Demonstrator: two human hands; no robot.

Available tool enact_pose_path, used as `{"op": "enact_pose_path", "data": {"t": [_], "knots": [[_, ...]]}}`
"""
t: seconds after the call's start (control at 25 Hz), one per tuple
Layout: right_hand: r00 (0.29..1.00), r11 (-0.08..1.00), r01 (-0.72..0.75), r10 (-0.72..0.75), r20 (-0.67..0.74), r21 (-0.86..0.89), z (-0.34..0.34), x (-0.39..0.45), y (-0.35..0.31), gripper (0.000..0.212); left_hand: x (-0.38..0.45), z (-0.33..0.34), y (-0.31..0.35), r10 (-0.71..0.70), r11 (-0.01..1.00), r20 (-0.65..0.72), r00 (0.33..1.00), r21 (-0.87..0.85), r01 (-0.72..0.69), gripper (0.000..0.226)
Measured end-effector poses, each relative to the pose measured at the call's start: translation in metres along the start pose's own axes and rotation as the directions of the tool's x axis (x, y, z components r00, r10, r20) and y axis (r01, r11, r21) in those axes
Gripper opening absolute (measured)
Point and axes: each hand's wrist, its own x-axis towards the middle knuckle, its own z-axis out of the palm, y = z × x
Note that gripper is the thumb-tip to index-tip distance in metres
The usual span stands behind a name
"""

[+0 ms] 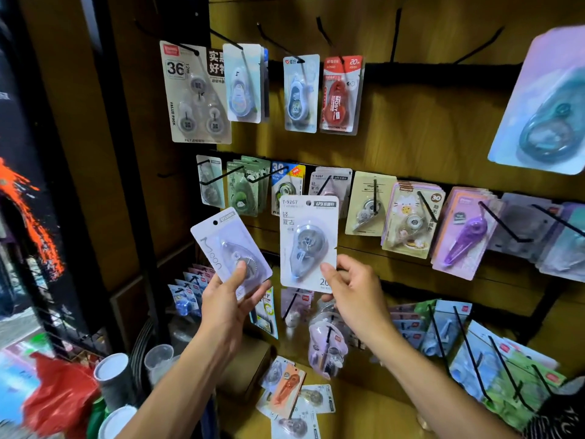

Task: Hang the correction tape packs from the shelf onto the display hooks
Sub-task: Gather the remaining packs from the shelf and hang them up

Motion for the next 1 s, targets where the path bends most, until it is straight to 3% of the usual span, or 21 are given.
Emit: {"op": "enact_pose_path", "data": {"t": [0.12, 0.32, 0.44, 0.56, 0.68, 0.8, 0.92, 1.0], "knots": [[0.995, 0.999, 0.024, -0.026, -0.098, -0.021, -0.004, 0.006, -0.006, 0.031, -0.005, 0.003, -0.002, -0.008, 1.0, 0.002, 1.0, 0.021, 0.008, 0.018], [0.992, 0.998, 0.059, -0.062, -0.108, -0.037, -0.005, -0.003, -0.009, 0.004, -0.006, 0.005, -0.002, -0.01, 0.999, -0.006, 1.0, 0.044, 0.01, 0.014], [0.969, 0.994, 0.1, -0.089, -0.23, 0.036, -0.003, 0.0, -0.015, 0.023, -0.004, 0.005, -0.004, -0.016, 0.998, -0.005, 1.0, 0.061, 0.016, 0.02], [0.938, 0.955, 0.169, -0.232, -0.256, -0.245, 0.003, 0.023, -0.01, 0.018, 0.002, 0.004, -0.004, -0.023, 0.996, -0.011, 1.0, 0.084, 0.024, 0.021], [0.985, 0.973, -0.033, -0.006, -0.172, -0.227, 0.008, 0.066, 0.0, 0.036, 0.008, 0.003, -0.001, -0.036, 0.993, -0.013, 0.999, 0.109, 0.037, 0.024], [0.968, 0.946, -0.252, 0.249, -0.044, -0.205, 0.01, 0.107, -0.001, 0.059, 0.016, -0.002, 0.004, -0.032, 0.987, -0.015, 0.999, 0.154, 0.034, 0.027], [0.917, 0.918, -0.397, 0.397, 0.038, -0.008, 0.012, 0.13, 0.001, 0.069, 0.024, -0.01, 0.012, 0.006, 0.974, -0.007, 1.0, 0.226, -0.004, 0.027], [0.908, 0.906, -0.42, 0.419, 0.027, 0.061, 0.021, 0.123, 0.006, 0.069, 0.029, -0.015, 0.021, 0.022, 0.963, -0.011, 1.0, 0.268, -0.018, 0.024]]}}
